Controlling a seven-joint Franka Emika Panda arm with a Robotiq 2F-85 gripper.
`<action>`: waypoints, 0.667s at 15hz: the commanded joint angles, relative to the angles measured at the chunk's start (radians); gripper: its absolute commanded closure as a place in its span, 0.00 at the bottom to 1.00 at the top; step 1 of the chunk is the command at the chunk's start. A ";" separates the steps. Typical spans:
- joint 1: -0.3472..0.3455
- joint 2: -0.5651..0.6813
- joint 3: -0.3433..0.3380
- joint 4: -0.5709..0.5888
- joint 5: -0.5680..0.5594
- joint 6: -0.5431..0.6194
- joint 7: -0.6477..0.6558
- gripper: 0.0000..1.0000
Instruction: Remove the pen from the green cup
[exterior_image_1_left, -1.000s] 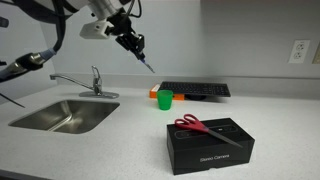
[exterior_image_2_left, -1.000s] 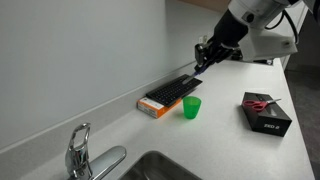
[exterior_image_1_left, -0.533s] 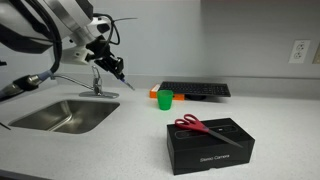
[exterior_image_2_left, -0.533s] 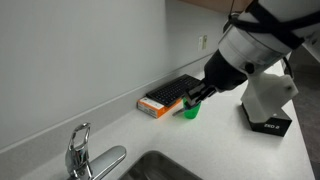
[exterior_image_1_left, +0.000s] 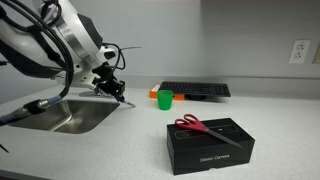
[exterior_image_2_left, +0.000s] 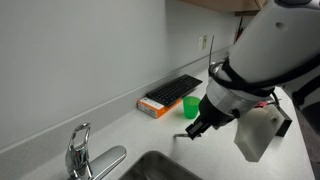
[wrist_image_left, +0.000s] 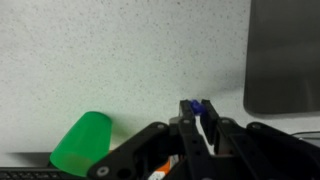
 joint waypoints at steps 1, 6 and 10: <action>-0.007 0.068 -0.009 0.028 0.004 0.019 -0.061 0.96; -0.022 0.097 -0.015 0.049 0.131 -0.001 -0.202 0.37; -0.028 0.099 -0.021 0.075 0.227 -0.015 -0.284 0.06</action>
